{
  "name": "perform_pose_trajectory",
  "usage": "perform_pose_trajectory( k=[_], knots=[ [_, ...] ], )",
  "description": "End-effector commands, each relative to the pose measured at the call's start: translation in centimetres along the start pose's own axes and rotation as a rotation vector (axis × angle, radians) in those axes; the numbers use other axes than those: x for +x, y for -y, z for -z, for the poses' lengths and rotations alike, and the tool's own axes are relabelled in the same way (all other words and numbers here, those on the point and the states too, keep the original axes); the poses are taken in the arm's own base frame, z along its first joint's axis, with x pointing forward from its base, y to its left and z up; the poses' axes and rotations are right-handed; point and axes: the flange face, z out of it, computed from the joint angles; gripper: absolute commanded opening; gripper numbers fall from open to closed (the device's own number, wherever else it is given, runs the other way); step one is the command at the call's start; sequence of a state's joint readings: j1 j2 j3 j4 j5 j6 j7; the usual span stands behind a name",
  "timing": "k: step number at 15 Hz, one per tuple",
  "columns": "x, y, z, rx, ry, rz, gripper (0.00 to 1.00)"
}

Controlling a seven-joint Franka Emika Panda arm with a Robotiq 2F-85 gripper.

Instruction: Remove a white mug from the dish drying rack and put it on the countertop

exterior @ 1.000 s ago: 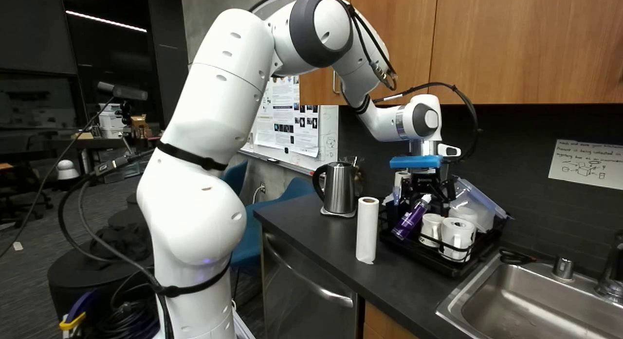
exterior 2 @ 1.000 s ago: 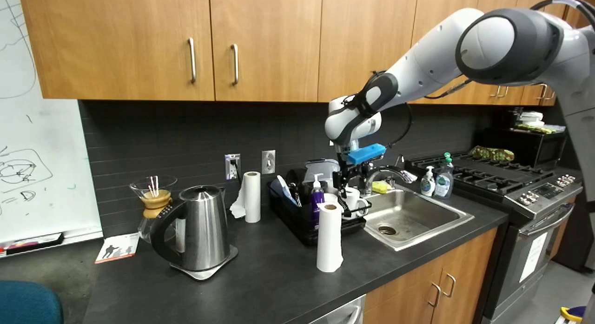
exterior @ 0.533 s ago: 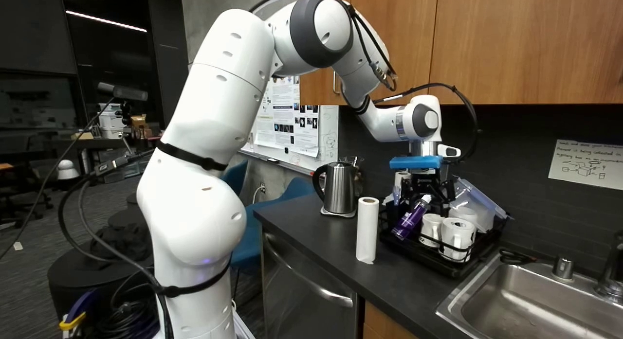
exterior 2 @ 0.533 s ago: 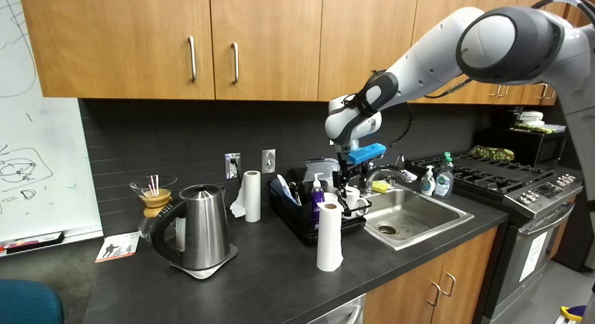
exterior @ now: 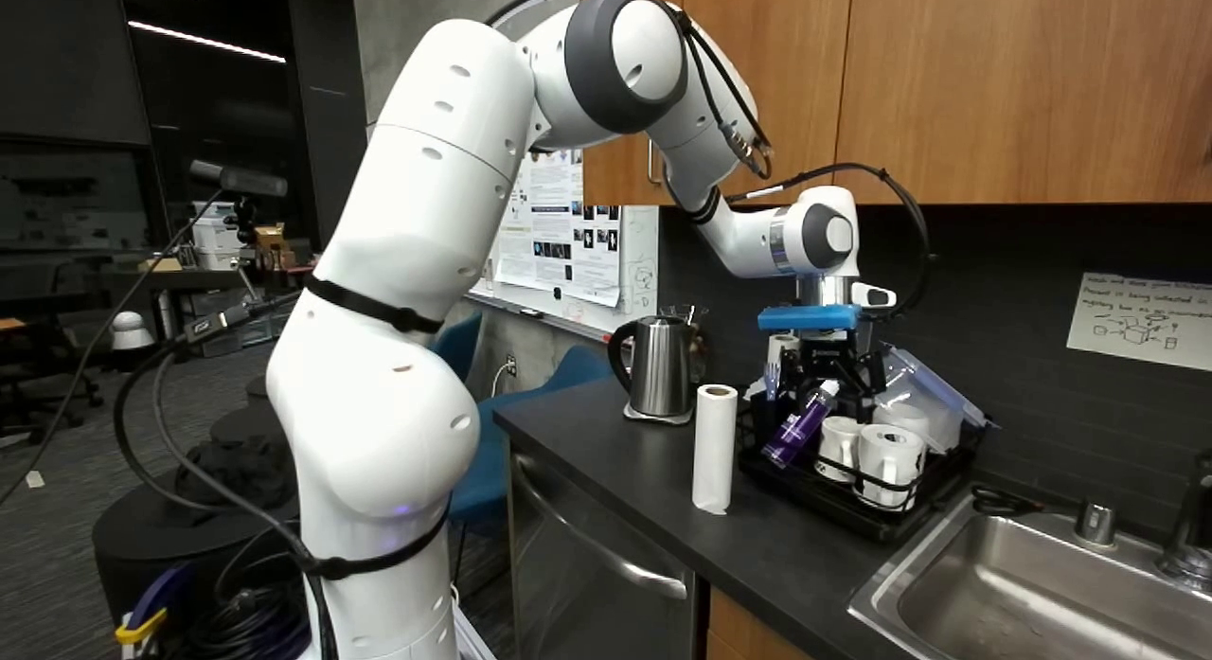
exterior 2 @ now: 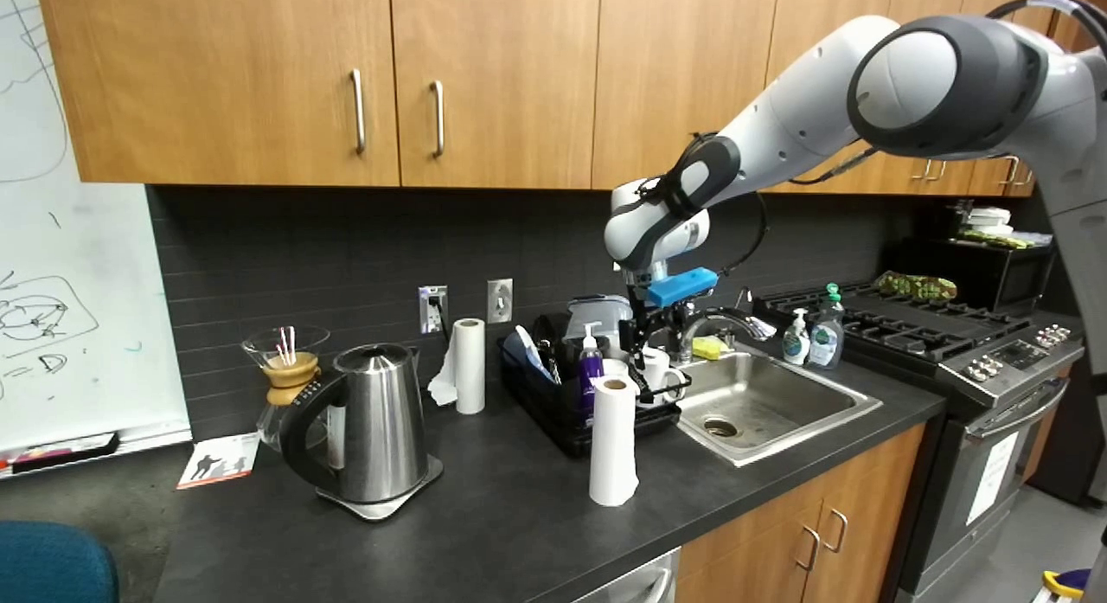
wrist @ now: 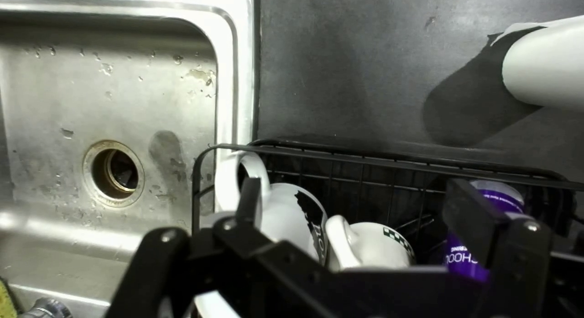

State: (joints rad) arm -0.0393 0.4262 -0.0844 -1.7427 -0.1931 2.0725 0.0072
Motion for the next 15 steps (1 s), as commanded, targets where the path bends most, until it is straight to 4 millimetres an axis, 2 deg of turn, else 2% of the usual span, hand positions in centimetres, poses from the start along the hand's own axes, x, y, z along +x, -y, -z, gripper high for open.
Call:
perform_pose_trajectory(
  k=[1,9,11,15],
  knots=[
    [0.4,-0.4,-0.1,-0.019,-0.008,0.0,1.0],
    [2.3,-5.5,-1.9,-0.187,-0.033,0.044,1.0],
    [2.8,-5.5,-2.7,-0.177,-0.029,0.054,1.0],
    [3.2,-3.7,-4.7,-0.12,-0.005,0.085,1.0]
  ],
)
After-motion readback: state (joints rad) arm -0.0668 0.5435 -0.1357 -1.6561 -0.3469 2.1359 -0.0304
